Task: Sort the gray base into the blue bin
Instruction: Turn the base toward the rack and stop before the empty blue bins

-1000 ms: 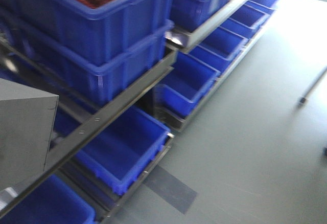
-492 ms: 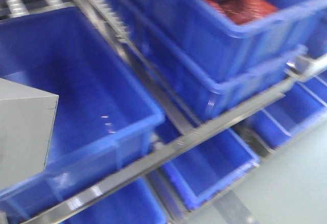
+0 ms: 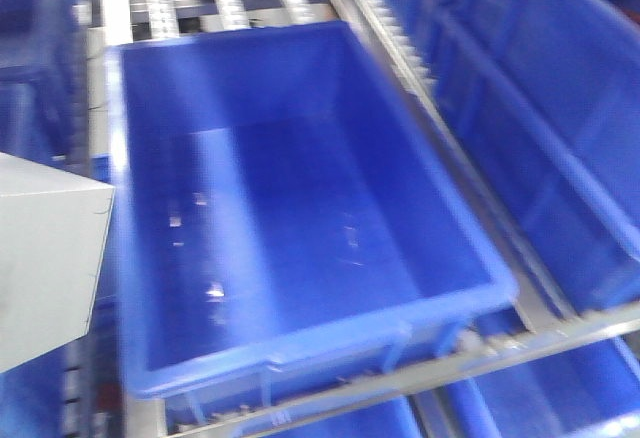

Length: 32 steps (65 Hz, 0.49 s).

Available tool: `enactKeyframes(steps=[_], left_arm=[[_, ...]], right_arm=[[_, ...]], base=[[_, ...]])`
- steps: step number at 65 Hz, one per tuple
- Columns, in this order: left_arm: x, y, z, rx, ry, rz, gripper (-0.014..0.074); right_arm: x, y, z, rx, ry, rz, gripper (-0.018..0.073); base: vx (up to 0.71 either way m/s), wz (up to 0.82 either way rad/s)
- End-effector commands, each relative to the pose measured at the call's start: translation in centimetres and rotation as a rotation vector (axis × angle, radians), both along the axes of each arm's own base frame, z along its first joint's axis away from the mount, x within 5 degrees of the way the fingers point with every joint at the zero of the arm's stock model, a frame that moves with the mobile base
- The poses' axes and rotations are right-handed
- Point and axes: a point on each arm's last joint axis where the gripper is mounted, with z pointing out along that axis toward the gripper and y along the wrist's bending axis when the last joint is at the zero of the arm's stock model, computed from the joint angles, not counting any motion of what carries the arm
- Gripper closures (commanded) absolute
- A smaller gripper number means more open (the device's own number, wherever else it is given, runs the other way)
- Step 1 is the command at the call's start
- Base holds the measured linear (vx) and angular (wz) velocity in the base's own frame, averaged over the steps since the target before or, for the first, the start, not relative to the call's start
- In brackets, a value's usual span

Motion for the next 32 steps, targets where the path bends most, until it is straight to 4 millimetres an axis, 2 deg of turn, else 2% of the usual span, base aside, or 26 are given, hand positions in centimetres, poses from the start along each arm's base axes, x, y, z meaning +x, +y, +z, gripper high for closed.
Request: enactKeyframes(steps=[1,32], left_arm=[[-0.11,0.19,1.86,-0.071,-0.103,0.010,0.0594],[-0.08,0.17,1.86,-0.071,-0.101,0.010,0.0594]], right_arm=[[0.07,-0.02,0.61,-0.026,-0.072,0.001,0.0564],[0.07,-0.02,0.61,-0.026,-0.072,0.001,0.0564]], base=[[0.08,0.45],[0.05,0.38]])
